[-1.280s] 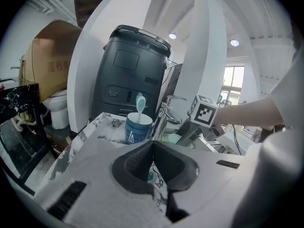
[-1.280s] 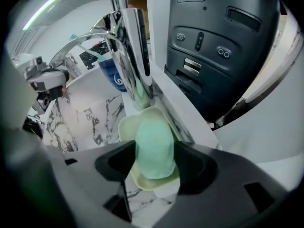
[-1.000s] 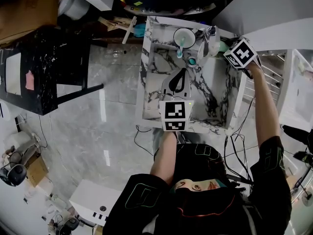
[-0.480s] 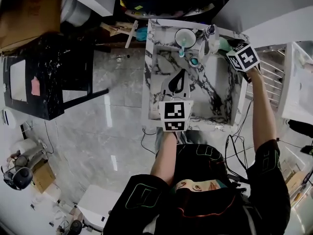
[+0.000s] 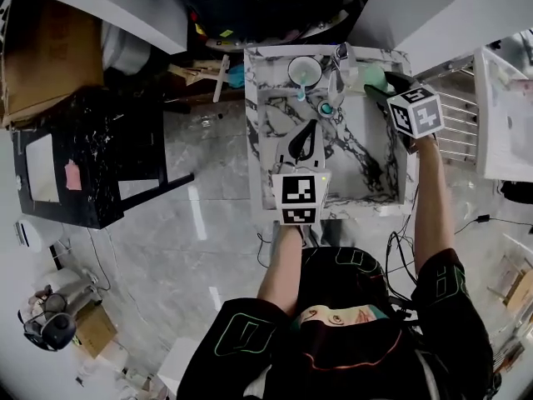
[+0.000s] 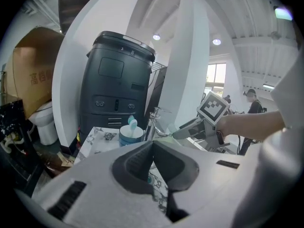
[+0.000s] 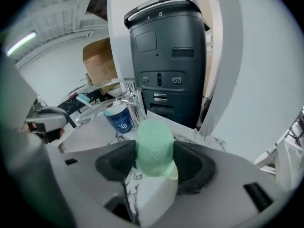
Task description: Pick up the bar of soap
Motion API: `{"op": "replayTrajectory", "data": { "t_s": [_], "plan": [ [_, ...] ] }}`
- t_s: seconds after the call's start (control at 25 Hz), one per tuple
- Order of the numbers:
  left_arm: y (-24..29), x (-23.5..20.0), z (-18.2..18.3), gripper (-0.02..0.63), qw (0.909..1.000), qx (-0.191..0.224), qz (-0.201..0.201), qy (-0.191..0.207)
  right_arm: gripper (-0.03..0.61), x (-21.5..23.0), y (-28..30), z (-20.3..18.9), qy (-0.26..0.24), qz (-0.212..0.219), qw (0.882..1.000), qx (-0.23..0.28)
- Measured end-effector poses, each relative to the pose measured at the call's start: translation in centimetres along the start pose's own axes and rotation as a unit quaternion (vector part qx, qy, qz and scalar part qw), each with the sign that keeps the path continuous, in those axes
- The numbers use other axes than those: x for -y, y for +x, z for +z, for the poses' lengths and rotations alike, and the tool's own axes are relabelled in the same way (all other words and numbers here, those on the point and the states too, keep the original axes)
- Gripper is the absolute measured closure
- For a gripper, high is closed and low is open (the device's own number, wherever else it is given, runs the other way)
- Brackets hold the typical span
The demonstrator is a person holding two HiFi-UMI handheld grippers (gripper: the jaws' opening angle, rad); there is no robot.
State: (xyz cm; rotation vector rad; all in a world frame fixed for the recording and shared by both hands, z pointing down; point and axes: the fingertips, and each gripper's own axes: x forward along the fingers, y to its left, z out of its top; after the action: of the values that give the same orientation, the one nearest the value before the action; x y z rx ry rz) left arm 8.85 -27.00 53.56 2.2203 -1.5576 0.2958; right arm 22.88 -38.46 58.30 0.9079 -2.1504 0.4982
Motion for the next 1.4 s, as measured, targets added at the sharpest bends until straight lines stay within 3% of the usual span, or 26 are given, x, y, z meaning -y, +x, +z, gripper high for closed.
{"op": "replayTrajectory", "data": {
  "t_s": [0.4,0.76,1.16,1.4],
  "plan": [
    [-1.5,-0.1,3.1,0.606,0.9977,0.024,-0.051,0.037,0.322,-2.9,-6.8,3.5,0.08,-0.066,0.987,0.124],
    [-3.6,-1.0,7.7,0.606,0.992,0.072,-0.082,0.065,0.322,-6.2,-13.8,6.5,0.149,-0.114,0.95,0.249],
    [-5.1,-1.6,13.7,0.606,0.9827,0.131,-0.094,0.09,0.322,-9.5,-19.0,8.0,0.158,-0.138,0.917,0.341],
    [-5.7,-1.6,15.4,0.606,0.9793,0.149,-0.096,0.098,0.322,-10.4,-20.4,7.6,0.133,-0.167,0.914,0.346]
  ]
}}
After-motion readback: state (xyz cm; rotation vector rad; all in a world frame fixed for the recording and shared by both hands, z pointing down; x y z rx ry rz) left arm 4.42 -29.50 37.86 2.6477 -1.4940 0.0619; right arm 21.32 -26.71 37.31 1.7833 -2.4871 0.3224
